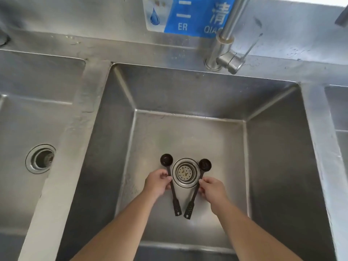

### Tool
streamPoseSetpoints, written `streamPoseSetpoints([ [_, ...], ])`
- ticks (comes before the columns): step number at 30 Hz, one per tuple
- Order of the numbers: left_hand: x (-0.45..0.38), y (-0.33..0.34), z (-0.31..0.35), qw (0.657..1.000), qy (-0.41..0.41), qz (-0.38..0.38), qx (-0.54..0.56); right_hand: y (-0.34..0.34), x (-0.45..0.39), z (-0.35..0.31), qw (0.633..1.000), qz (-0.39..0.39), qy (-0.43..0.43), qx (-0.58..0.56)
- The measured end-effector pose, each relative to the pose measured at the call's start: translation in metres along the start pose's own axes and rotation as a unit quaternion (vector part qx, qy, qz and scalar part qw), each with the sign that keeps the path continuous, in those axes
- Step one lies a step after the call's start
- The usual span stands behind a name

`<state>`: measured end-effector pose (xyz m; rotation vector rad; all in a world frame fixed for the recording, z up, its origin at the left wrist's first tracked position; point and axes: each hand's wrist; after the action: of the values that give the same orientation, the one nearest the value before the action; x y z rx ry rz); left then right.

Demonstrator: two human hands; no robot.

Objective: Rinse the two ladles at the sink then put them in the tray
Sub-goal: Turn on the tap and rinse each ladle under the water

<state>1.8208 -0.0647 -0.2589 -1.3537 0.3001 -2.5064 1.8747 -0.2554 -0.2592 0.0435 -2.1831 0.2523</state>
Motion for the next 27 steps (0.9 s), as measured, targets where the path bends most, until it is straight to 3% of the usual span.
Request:
streamPoseSetpoints([
  [13,-0.025,0.019,-0.012,0.999,-0.019,0.039,-0.012,0.001,-0.033,0.008,0.997,0.067,-0.009,0.025],
  [18,-0.016,0.017,-0.004,0.995,-0.024,0.067,-0.074,-0.005,-0.025,0.004,0.996,0.076,-0.014,0.038],
  [23,0.018,-0.004,0.026,0.982,-0.013,0.103,-0.156,-0.025,0.01,-0.032,0.992,0.085,-0.044,0.08],
  [27,0.052,-0.026,0.089,0.98,0.081,0.107,-0.146,-0.035,0.042,-0.106,0.981,0.062,-0.132,0.128],
])
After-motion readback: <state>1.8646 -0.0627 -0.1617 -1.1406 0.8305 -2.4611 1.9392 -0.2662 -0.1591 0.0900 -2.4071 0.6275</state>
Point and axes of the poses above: each hand's wrist, its own x-axis away from the middle knuckle, its own y-axis out of the palm, z = x × y, and after that the axes turned 10 degrees about -x, right-handed
